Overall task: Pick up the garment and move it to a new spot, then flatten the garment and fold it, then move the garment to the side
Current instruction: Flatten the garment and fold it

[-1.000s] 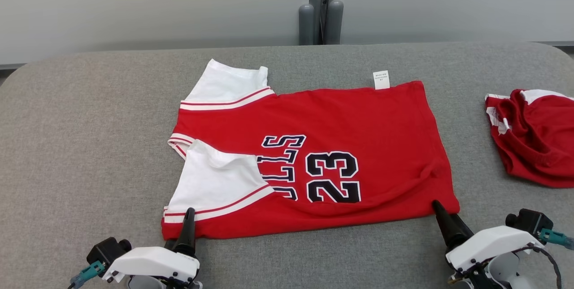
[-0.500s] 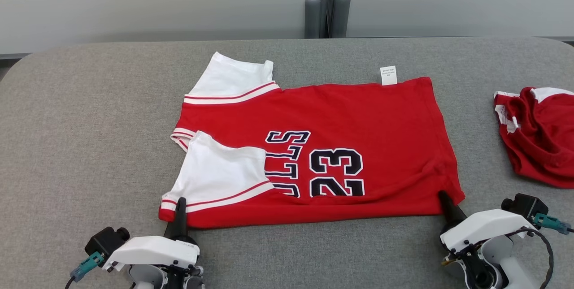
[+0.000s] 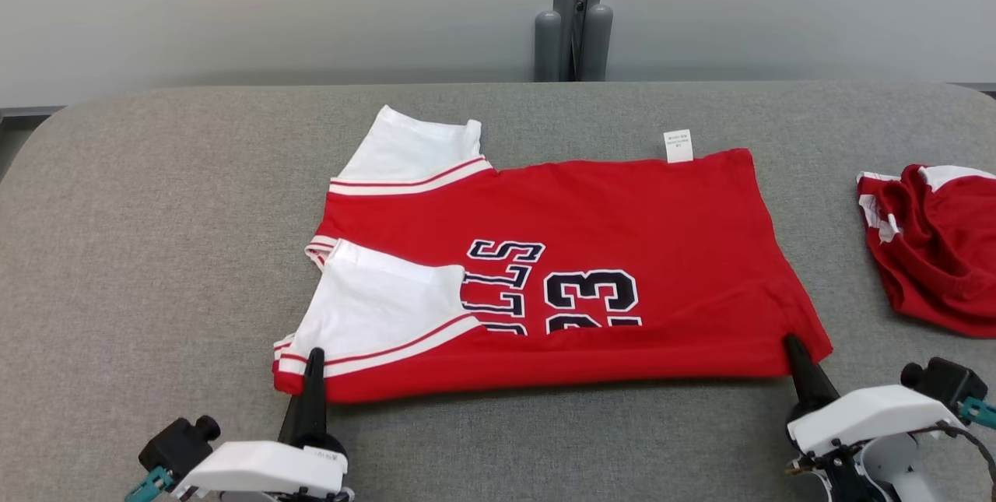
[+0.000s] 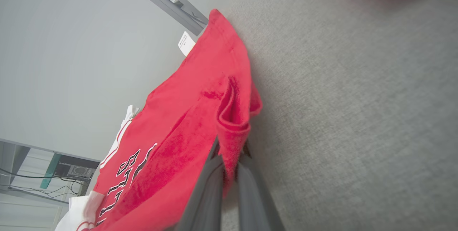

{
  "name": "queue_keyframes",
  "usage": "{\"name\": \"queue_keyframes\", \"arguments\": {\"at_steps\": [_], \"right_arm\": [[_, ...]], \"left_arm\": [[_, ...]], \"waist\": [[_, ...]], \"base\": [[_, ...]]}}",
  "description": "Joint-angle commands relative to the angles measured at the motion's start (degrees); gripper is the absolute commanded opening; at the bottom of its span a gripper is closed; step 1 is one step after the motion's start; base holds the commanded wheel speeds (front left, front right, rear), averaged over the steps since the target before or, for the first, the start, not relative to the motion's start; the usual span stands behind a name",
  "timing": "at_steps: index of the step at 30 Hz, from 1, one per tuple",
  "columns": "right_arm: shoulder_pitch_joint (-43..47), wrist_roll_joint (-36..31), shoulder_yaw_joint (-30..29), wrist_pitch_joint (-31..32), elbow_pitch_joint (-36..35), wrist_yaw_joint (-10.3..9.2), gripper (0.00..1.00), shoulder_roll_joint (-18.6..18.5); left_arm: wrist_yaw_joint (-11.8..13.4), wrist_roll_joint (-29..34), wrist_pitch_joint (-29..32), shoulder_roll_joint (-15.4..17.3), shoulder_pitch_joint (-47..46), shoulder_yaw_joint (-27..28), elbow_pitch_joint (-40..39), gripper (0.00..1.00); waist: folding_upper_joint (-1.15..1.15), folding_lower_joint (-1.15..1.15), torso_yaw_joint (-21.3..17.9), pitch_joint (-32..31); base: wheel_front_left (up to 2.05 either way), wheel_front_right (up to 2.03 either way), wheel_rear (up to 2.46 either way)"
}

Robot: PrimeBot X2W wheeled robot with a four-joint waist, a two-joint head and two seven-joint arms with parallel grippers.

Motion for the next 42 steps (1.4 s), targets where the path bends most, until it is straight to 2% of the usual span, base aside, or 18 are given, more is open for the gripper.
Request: {"name": "queue_keyframes", "arguments": {"at_steps": [1,9,10,14,20,21,23,24,25,26,33,38,42], "right_arm": [[1.59,0.28,-0.6,-0.21,-1.23,0.01,0.0,-0.77],[12.82,1.06,-4.41,3.62,-11.94,0.01,0.0,-0.5],[15.36,0.59,-5.55,4.76,-13.73,0.01,0.0,-0.22],[18.63,-0.79,-7.6,6.48,-15.15,0.0,0.0,0.4],[19.21,-1.65,-8.58,7.4,-14.16,0.0,0.0,0.91],[19.18,-2.12,-8.73,7.27,-13.7,-0.01,0.11,0.91],[19.12,-2.27,-8.95,7.13,-13.2,-0.01,0.47,0.96],[19.21,-2.05,-9.02,7.32,-13.13,-0.01,0.93,0.95],[19.37,-1.93,-9.01,7.44,-13.22,-0.01,1.0,0.95],[19.58,-1.73,-9.02,7.47,-13.35,-0.01,1.0,0.97],[21.78,-3.99,-11.83,7.37,-15.91,0.0,1.0,1.13],[22.48,-7.44,-16.7,8.06,-19.89,0.01,1.0,0.64],[21.26,-10.81,-18.89,10.11,-23.82,0.01,1.0,0.37]], "left_arm": [[0.63,0.47,-0.3,0.74,1.35,0.49,-1.58,0.0],[6.31,1.58,1.43,2.55,11.68,-0.74,-13.94,0.0],[7.72,1.4,2.09,2.75,13.57,-1.07,-15.94,0.0],[10.21,1.99,3.42,3.46,15.82,-1.67,-17.46,0.0],[12.0,2.74,3.93,4.1,16.5,-1.97,-16.84,0.0],[12.29,2.85,3.87,4.29,16.46,-1.95,-16.62,0.0],[13.13,3.19,3.96,4.48,16.24,-1.96,-16.16,0.0],[13.31,3.29,4.18,4.54,16.06,-2.1,-16.06,0.19],[13.58,3.33,4.37,4.57,15.96,-2.25,-15.9,0.69],[13.78,3.6,4.67,4.68,15.89,-2.54,-15.76,1.0],[16.04,5.98,5.06,6.71,16.51,-3.19,-16.66,1.0],[17.46,8.48,5.59,10.24,14.96,-2.91,-17.53,1.0],[17.4,11.87,7.66,13.31,9.97,-4.51,-17.43,1.0]], "waist": [[0.0,0.0,0.11,-0.21],[0.0,0.0,0.27,-0.88],[0.0,0.0,0.25,-0.87],[0.0,0.0,-0.04,-0.84],[0.0,0.0,-0.52,-1.02],[0.0,0.0,-0.56,-1.09],[0.0,0.0,-0.62,-1.19],[0.0,0.0,-0.66,-1.22],[0.0,0.0,-0.74,-1.25],[0.0,0.0,-0.85,-1.25],[0.0,0.0,-1.47,-1.33],[0.0,0.0,-1.94,-1.43],[0.0,0.0,-2.26,-1.45]], "base": [[0.0,0.0,0.0],[0.0,0.0,0.0],[0.0,0.0,0.0],[0.0,0.0,0.0],[0.0,0.0,0.0],[0.0,0.0,0.0],[0.0,0.0,0.0],[0.0,0.0,0.0],[0.0,0.0,0.0],[0.0,0.0,0.0],[0.0,0.0,0.0],[0.0,0.0,0.0],[0.0,0.0,0.0]]}}
